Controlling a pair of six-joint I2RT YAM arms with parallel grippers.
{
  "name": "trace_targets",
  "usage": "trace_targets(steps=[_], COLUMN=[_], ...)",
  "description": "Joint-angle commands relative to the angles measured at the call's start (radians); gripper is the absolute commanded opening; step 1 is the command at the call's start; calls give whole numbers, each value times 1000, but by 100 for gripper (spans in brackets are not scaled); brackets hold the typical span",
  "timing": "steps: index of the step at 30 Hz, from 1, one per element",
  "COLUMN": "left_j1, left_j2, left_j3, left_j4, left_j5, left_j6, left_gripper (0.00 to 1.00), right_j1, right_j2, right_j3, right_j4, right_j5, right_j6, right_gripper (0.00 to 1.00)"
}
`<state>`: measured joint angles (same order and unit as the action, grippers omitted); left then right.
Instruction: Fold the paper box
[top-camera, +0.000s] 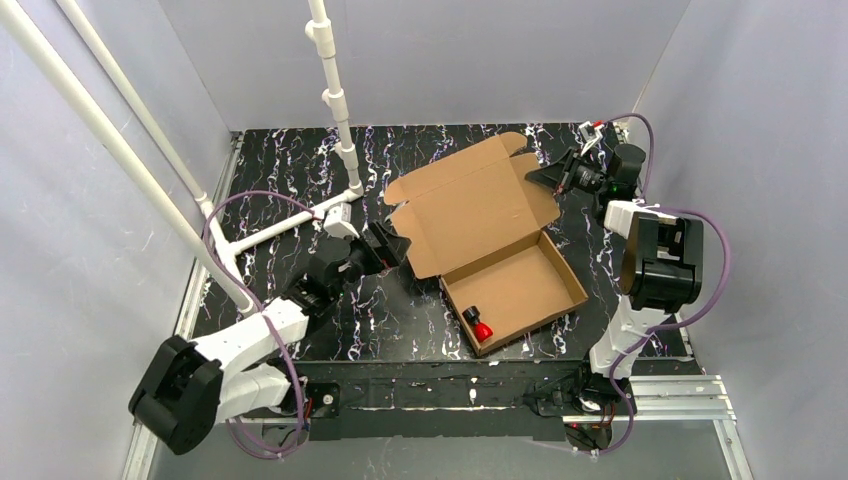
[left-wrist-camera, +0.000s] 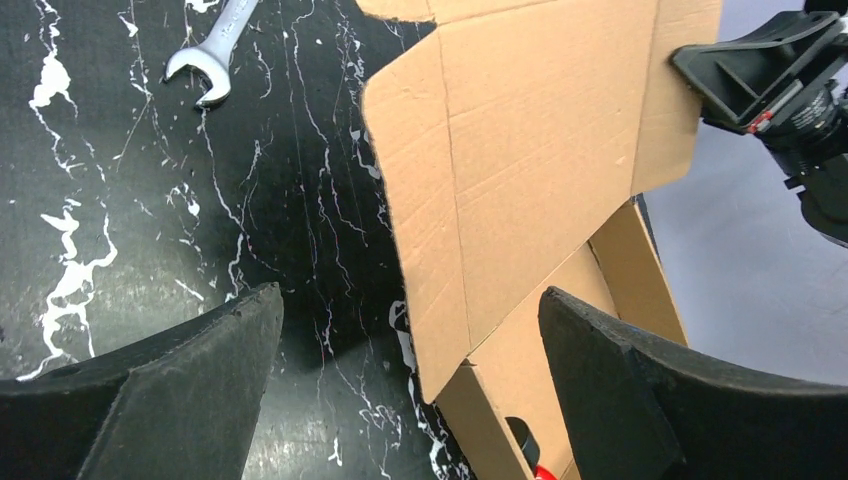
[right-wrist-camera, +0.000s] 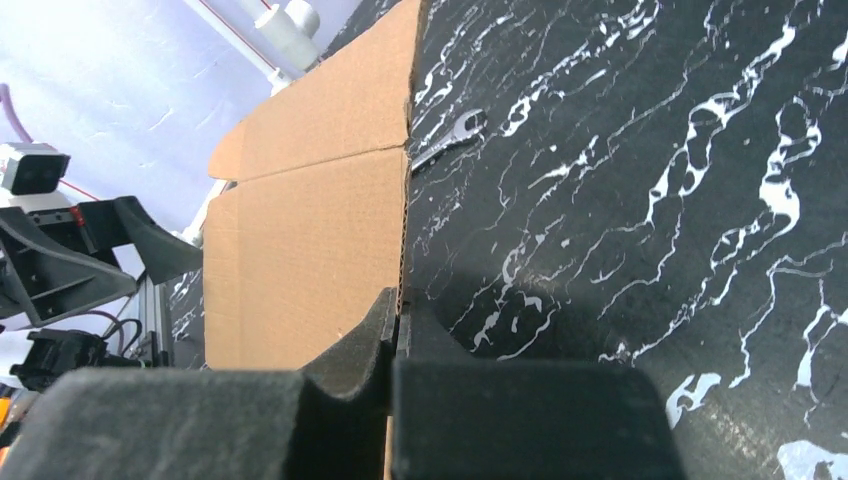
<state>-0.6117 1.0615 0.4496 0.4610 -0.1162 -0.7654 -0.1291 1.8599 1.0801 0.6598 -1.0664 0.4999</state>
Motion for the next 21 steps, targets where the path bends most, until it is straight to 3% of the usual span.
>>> trace_targets(steps=[1, 13, 19, 21], left_j1=[33, 83, 137, 149], left_j2=[69, 201, 255, 285], left_j3=[8, 32, 55, 75], left_j4=[217, 317, 318, 318], left_j5=[36, 111, 224, 253], left_j6=[44, 37, -31, -52], left_gripper=[98, 91, 91, 98], right_j1=[-6, -6, -5, -6], right_j2=[-47, -30, -32, -29], right_j3=[-11, -47, -55, -55], right_j4=[185, 330, 344, 355], right_j5=[-34, -63, -69, -70], right_j6=[84, 180, 191, 201], right_gripper=[1, 1, 1, 1])
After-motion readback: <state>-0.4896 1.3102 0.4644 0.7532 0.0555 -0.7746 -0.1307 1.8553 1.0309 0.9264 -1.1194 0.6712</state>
